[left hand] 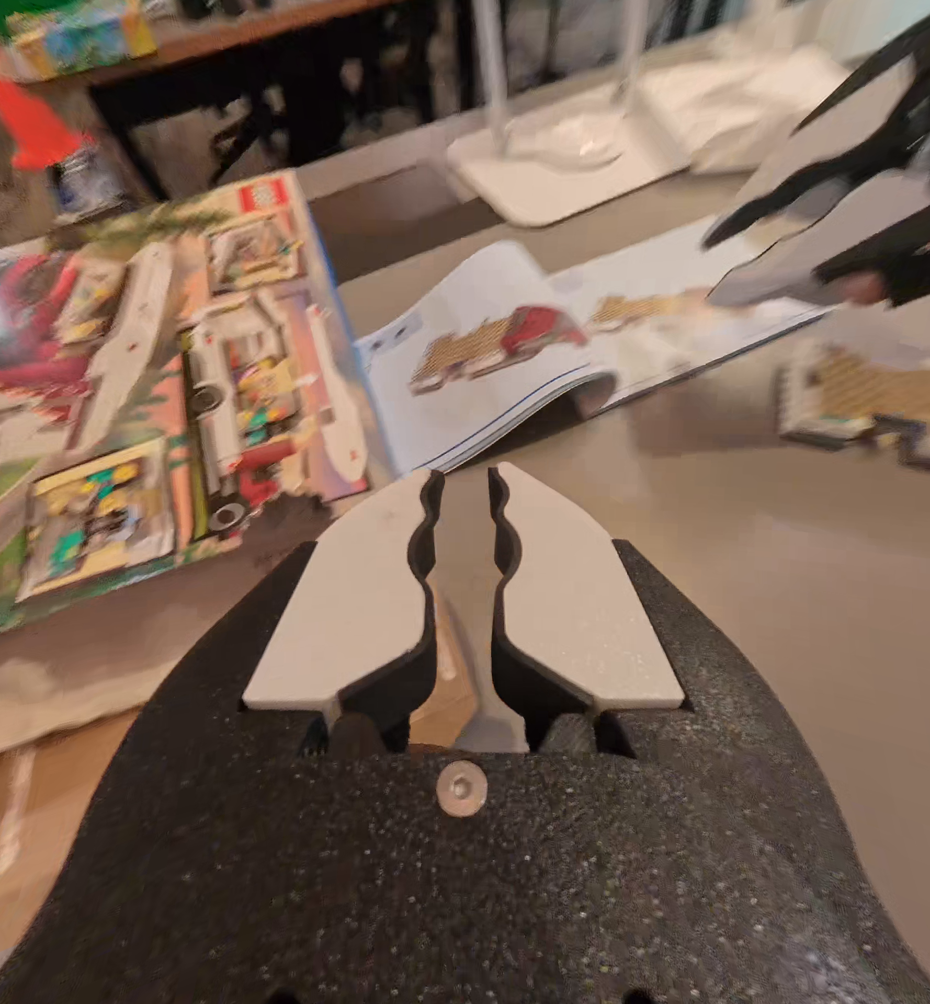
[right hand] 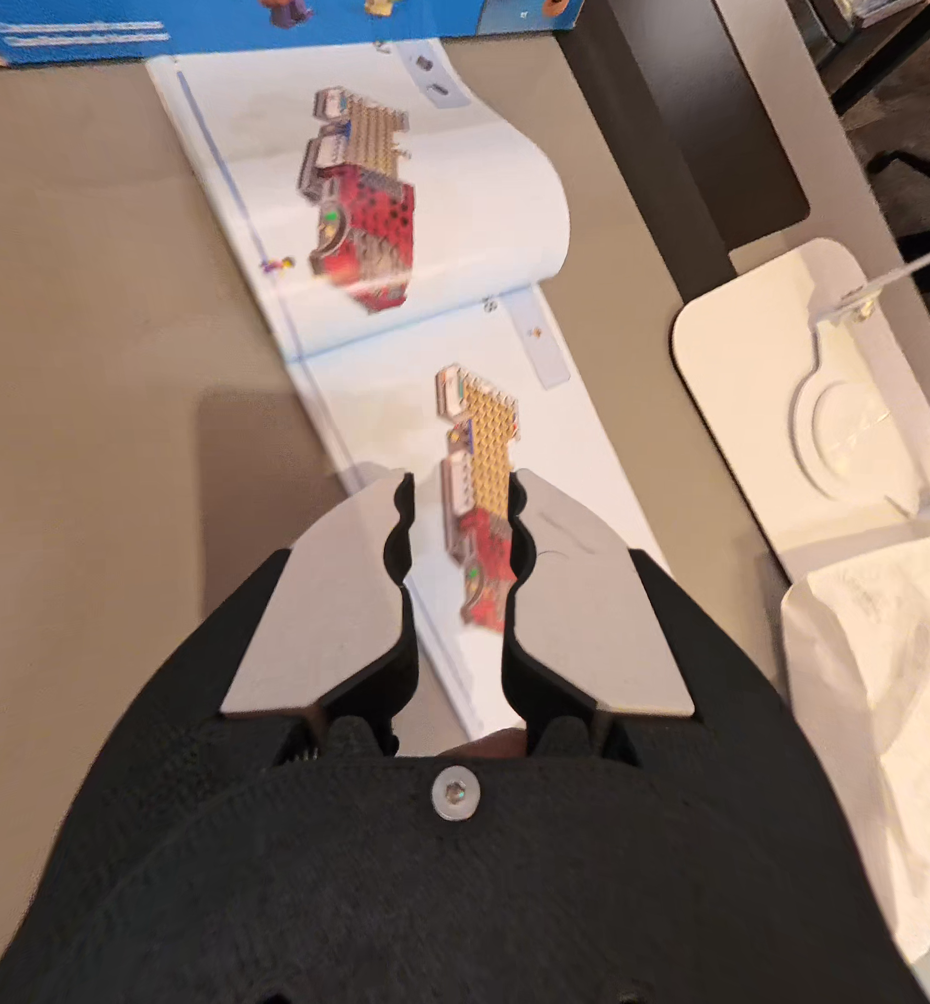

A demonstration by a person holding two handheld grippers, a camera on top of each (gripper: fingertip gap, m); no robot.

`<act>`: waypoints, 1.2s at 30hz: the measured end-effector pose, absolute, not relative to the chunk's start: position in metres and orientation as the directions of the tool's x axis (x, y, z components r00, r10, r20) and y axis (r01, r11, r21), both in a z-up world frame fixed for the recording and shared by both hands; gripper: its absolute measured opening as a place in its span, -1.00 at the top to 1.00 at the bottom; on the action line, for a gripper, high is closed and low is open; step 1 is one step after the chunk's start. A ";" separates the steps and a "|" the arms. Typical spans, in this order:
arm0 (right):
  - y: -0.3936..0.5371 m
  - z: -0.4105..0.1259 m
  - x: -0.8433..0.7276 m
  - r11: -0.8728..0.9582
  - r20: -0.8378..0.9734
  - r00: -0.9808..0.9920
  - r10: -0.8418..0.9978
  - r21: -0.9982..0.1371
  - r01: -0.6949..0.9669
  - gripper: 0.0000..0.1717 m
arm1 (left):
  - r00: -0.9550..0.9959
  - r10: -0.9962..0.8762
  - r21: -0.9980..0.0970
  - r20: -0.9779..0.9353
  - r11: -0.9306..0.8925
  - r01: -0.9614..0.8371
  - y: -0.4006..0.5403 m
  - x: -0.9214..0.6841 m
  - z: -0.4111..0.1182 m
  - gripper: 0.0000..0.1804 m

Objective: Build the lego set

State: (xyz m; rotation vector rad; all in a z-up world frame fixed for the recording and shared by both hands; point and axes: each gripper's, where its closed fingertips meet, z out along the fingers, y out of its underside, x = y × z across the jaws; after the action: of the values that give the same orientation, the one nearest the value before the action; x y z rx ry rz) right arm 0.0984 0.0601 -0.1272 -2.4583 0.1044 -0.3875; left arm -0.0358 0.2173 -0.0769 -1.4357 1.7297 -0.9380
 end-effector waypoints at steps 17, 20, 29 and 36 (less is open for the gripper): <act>-0.025 -0.130 0.029 -0.739 0.120 0.972 -0.204 -0.670 -0.073 0.61 | -0.401 -0.904 -0.809 0.149 0.122 -0.575 0.100 -0.009 -0.127 0.52; -0.036 -0.134 0.033 -0.730 0.096 0.965 -0.243 -0.674 -0.117 0.61 | -0.380 -0.911 -0.800 0.159 0.107 -0.591 0.101 -0.005 -0.136 0.52; -0.055 -0.135 0.025 -0.710 0.077 0.956 -0.283 -0.687 -0.154 0.61 | -0.396 -0.908 -0.769 0.134 0.156 -0.620 0.093 -0.002 -0.154 0.52; -0.083 -0.136 -0.003 -0.695 0.048 0.955 -0.292 -0.697 -0.178 0.62 | -0.408 -0.907 -0.759 0.102 0.194 -0.622 0.091 -0.002 -0.158 0.52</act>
State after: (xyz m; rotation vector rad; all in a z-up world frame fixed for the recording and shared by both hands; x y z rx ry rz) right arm -0.0029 -0.0828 -0.1364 -2.3549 0.3287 -0.1990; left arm -0.0024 0.0914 -0.1582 -1.4348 2.1072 -1.0619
